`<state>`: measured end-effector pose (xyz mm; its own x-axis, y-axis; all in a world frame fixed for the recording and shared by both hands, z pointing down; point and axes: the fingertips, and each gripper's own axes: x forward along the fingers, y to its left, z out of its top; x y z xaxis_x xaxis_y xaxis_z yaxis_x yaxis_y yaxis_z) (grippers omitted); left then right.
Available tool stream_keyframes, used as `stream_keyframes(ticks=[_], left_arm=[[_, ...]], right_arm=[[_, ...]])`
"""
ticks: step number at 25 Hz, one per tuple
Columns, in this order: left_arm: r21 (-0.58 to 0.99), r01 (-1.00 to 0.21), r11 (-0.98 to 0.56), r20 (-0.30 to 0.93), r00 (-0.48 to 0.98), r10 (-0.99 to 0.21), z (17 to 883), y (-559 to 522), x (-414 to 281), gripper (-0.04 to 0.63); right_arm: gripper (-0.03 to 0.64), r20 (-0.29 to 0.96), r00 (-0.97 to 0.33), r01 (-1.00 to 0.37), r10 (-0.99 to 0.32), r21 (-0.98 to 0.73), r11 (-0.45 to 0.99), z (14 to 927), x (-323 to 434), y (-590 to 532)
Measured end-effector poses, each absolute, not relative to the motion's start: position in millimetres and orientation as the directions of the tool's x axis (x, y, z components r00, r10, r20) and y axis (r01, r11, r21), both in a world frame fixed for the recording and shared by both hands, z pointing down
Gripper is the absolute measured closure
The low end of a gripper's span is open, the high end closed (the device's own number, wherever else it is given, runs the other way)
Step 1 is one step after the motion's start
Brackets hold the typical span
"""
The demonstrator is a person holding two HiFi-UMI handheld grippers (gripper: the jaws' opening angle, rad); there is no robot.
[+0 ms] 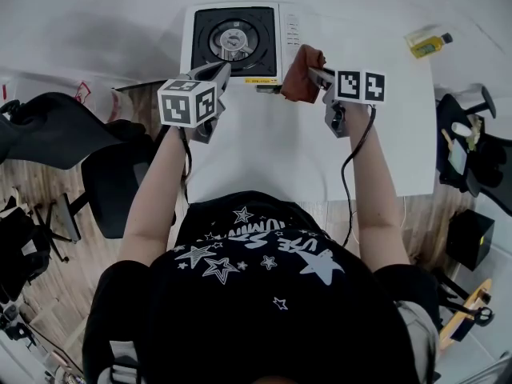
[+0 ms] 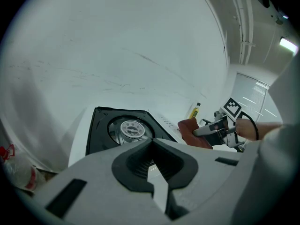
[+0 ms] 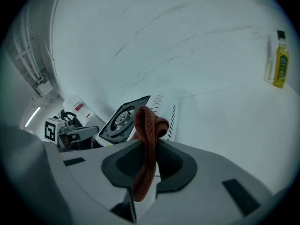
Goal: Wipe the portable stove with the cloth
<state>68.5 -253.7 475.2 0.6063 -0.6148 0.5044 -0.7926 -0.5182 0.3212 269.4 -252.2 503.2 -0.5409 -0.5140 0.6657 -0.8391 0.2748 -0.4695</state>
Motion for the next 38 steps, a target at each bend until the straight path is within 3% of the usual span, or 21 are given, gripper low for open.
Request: stream_keyframes(ticks=[20,38], left_arm=[[0.316,-0.799,-0.512,0.486,0.599,-0.636,470,-239,81,0.588],[0.346,-0.715,-0.608,0.414,0.698,-0.585,443,-189,21,0.588]], right_arm=[[0.552,0.635,-0.516,-0.847,-0.575,-0.478,0.232,498,301,-239],[0.552,0.601,-0.416,-0.891,-0.682,-0.418,0.175,449,235,-171]])
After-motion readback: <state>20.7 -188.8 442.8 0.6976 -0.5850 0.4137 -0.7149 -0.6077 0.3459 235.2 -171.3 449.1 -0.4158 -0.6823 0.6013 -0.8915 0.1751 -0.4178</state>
